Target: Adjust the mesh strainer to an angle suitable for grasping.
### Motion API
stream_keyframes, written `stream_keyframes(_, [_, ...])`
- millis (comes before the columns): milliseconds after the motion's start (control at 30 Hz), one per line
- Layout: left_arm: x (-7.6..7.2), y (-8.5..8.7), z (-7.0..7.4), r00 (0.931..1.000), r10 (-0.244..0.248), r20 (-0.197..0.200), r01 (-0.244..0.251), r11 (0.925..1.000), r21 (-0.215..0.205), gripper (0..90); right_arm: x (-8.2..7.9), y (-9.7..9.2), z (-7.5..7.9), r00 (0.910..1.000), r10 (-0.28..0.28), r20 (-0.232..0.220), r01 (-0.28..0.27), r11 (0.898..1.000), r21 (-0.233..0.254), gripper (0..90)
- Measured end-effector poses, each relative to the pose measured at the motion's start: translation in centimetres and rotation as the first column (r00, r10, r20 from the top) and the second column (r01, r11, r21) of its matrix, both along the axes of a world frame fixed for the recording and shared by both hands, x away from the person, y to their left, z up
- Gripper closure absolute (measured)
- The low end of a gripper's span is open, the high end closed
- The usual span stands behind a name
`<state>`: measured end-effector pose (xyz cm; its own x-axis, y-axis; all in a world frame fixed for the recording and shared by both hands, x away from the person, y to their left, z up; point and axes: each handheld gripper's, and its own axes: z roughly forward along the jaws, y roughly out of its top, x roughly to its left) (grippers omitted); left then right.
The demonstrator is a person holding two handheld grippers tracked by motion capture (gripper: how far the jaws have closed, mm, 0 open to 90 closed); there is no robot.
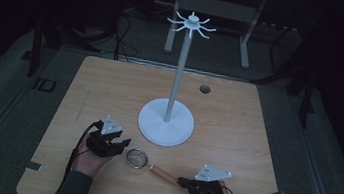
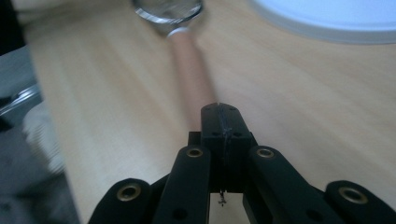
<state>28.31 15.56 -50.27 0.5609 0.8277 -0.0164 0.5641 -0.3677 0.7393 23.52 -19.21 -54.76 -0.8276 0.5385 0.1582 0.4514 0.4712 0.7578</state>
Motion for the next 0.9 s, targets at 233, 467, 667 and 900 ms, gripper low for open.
stream_keyframes(233, [0.2,-1.0,0.5,0.9993,-0.037,0.000,0.037,0.9993,0.008,54.2,-0.5,0.8,-0.7,0.9964,0.084,-0.010,-0.084,0.994,-0.068,90.0])
stream_keyframes(467, [0.4,-2.7,0.8,0.9933,-0.115,-0.004,0.115,0.9927,0.035,54.4,0.6,0.1,-1.1,1.0000,0.008,-0.005,-0.009,0.997,-0.071,89.9])
stream_keyframes(667, [0.7,-4.1,1.2,0.9843,-0.175,-0.021,0.176,0.9835,0.043,54.5,2.0,-0.5,-1.1,0.9965,-0.084,-0.004,0.083,0.995,-0.058,89.9])
stream_keyframes(900, [1.2,-5.6,1.5,0.9711,-0.233,-0.051,0.236,0.9695,0.065,54.3,3.4,-0.7,-1.4,0.9836,-0.180,-0.006,0.180,0.982,-0.064,90.0])
